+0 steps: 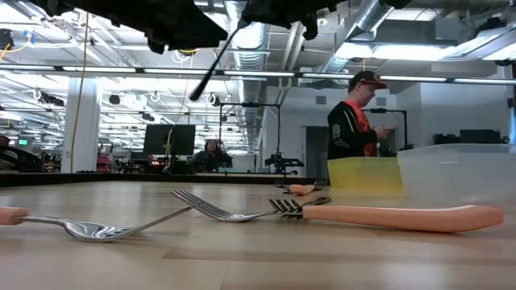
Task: Sort silverware by color (type)
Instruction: Put the black fork into the red bin
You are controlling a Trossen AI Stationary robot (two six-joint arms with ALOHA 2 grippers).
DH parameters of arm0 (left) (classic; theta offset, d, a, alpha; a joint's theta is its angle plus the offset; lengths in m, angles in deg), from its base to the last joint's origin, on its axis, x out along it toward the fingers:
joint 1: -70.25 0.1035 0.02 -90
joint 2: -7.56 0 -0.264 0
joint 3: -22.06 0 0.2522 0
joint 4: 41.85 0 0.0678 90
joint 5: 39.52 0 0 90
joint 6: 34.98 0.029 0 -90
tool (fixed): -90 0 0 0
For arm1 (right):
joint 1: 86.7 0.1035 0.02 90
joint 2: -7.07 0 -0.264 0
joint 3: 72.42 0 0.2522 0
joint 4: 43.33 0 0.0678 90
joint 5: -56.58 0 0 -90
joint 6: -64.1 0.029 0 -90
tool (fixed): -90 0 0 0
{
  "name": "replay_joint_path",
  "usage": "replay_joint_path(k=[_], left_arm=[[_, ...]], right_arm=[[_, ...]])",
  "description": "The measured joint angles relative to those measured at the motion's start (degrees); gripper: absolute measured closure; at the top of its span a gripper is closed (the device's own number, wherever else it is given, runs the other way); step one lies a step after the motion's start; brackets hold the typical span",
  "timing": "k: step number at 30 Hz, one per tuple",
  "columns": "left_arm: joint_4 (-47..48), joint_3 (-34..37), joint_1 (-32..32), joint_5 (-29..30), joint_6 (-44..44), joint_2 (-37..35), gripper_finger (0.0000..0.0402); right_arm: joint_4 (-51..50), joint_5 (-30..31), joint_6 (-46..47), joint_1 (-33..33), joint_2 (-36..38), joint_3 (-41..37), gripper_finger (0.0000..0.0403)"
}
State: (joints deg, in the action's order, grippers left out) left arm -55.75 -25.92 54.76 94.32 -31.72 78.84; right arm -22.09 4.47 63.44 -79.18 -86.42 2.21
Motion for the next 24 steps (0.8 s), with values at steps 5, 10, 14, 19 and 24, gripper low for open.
replay_joint_path(k=[5,10,14,19,24], left_arm=[[2.1,0.0,0.0,-0.02,-2.42,0.02,0.0163],[2.54,0.0,0.0,-0.09,-3.59,0.02,0.0157],[4.13,0.0,0.0,-0.07,-5.68,0.04,0.0157],[7.59,0.0,0.0,-0.06,-9.24,0.04,0.0157],[8.03,0.0,0.0,-0.02,-10.55,0.04,0.0157]], right_arm=[[-8.94,1.65,0.24,0.77,3.6,0.06,0.0381],[-21.67,3.02,3.32,1.52,7.86,0.04,0.0381],[-35.89,2.77,7.68,3.59,12.14,0.04,0.0381],[-55.04,-1.64,18.77,8.71,17.34,0.02,0.0381],[-63.83,-11.34,27.18,15.69,21.48,0.04,0.0381]])
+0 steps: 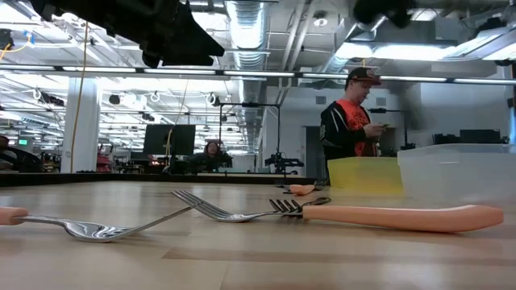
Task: Sort silverware by color (type)
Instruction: Put the black fork into the red bin
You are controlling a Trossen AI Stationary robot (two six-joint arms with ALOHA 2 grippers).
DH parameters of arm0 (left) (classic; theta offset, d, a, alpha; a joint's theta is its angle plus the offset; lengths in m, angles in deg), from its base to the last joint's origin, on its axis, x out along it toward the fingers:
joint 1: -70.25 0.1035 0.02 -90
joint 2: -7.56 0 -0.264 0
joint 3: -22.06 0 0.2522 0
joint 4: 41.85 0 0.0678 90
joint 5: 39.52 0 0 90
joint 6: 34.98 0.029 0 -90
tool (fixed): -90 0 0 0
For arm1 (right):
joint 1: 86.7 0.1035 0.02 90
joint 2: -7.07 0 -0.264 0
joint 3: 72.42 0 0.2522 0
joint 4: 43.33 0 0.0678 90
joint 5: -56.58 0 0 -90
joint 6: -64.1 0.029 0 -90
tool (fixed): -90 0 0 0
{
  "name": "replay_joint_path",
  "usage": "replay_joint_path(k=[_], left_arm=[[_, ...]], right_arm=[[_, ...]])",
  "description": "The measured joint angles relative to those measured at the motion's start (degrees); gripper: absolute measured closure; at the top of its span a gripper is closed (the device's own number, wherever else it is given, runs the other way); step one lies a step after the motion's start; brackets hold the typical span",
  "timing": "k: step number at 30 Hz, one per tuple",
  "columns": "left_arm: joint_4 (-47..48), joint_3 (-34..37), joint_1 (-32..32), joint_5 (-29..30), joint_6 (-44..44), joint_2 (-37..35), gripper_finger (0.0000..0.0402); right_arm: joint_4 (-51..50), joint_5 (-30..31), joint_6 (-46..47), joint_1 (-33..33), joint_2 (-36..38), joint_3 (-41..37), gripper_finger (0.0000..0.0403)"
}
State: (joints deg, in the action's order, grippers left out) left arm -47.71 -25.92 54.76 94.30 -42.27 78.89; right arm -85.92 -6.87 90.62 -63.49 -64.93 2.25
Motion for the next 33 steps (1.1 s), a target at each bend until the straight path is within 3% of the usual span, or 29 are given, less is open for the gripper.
replay_joint_path(k=[6,17,25,33], left_arm=[[-0.56,0.0,0.0,0.02,-0.07,0.02,0.0157],[-0.76,0.0,0.0,0.07,-0.54,0.02,0.0157],[-0.36,0.0,0.0,0.07,-0.96,0.02,0.0157],[-0.3,0.0,0.0,0.09,-1.05,0.04,0.0157]], right_arm=[[-4.01,-10.97,7.09,7.06,2.61,0.46,0.0381],[-19.47,-11.54,12.26,14.7,1.5,11.83,0.0381],[-35.36,-11.87,29.27,18.91,-0.24,12.17,0.0381],[-35.38,-18.25,32.14,21.18,-7.48,12.12,0.0381]])
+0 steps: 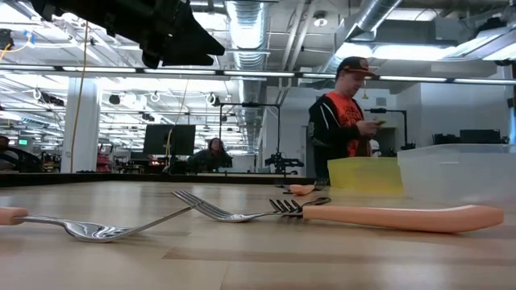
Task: Sort silverware by color (type)
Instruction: Put the black fork into the red bin
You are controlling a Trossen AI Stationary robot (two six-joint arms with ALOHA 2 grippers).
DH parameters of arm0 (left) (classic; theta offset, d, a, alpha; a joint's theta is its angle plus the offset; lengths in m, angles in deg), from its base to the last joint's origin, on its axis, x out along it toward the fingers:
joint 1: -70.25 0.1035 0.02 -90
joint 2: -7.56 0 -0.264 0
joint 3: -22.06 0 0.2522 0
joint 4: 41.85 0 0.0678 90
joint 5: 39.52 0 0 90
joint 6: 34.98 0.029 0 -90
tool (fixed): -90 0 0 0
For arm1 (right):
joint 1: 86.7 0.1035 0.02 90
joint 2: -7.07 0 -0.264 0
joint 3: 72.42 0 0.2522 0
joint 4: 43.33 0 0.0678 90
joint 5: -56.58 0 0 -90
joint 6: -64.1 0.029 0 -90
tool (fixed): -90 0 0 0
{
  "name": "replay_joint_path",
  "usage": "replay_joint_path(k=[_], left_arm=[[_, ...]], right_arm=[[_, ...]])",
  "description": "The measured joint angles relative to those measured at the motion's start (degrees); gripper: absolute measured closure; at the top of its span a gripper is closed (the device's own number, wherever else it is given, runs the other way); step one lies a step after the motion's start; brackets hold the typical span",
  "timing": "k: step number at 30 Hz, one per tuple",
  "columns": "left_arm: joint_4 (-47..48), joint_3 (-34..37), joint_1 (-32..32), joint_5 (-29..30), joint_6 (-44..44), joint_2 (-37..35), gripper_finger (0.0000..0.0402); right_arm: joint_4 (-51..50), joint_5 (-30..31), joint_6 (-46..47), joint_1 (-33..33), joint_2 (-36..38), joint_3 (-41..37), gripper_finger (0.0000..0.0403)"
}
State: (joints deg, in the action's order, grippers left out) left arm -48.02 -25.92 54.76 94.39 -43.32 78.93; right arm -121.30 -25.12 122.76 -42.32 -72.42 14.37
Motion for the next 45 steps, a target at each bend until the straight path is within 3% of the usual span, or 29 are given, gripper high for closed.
replay_joint_path(k=[9,21,25,45], left_arm=[[0.0,0.0,0.0,0.0,-1.38,0.0,0.0157],[-0.01,0.0,0.12,-0.01,-1.4,0.0,0.0157],[-0.02,0.0,0.15,-0.02,-1.49,0.0,0.0157],[0.07,0.0,0.22,-0.04,-2.49,0.0,0.0157]], right_arm=[[0.21,-7.3,-0.68,2.17,-8.33,-0.01,0.0381],[3.68,-7.34,-4.78,3.52,-13.87,-0.01,0.038],[3.58,-10.02,-7.47,4.29,-16.21,-0.01,0.0379],[3.75,-11.02,-8.18,4.79,-17.4,-0.04,0.0366]])
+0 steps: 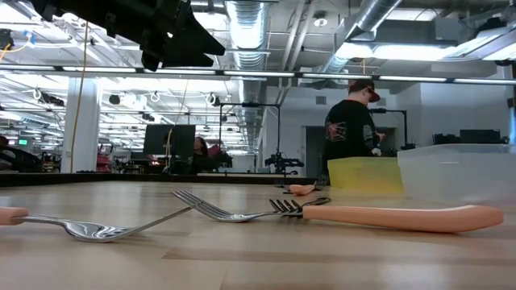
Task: Sort silverware by color (type)
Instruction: Put the black fork into the red bin
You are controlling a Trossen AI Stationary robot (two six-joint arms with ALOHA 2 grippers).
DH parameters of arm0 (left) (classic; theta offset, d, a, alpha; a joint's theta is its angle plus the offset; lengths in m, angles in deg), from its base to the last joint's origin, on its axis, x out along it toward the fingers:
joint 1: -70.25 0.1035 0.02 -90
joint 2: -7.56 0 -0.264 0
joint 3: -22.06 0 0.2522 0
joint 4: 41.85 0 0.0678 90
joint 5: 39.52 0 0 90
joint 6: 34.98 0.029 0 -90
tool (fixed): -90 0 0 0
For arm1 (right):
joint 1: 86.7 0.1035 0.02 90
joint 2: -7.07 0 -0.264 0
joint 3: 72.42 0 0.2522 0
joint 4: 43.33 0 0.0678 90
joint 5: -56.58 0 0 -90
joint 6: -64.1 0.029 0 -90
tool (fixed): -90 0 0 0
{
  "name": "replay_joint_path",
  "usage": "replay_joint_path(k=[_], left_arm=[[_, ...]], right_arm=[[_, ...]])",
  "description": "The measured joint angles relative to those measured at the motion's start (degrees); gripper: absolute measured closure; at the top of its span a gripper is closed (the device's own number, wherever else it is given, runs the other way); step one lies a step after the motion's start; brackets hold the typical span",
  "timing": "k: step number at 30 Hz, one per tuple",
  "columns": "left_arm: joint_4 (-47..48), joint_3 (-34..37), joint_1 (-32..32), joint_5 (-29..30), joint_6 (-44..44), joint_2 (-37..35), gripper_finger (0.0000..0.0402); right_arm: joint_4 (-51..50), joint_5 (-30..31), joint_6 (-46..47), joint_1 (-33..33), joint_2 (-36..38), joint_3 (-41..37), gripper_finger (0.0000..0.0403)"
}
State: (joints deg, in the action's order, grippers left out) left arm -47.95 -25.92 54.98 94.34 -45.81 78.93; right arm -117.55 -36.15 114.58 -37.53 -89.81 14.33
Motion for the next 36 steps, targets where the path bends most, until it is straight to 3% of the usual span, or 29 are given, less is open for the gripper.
replay_joint_path(k=[11,18,27,36], left_arm=[[0.04,0.0,0.0,-0.02,-0.22,0.0,0.0157],[0.11,0.0,0.0,-0.02,-0.85,0.0,0.0157],[1.36,0.0,0.0,-0.02,-1.97,0.0,0.0157],[1.4,0.0,0.0,-0.02,-2.32,0.0,0.0157]], right_arm=[[3.92,1.37,-0.44,0.59,0.04,-2.24,0.0367],[4.14,7.18,-0.42,1.11,0.04,-2.24,0.0367],[7.91,9.84,-0.96,1.49,0.13,-4.01,0.0366],[11.07,9.76,0.26,1.87,0.09,-7.72,0.0366]])
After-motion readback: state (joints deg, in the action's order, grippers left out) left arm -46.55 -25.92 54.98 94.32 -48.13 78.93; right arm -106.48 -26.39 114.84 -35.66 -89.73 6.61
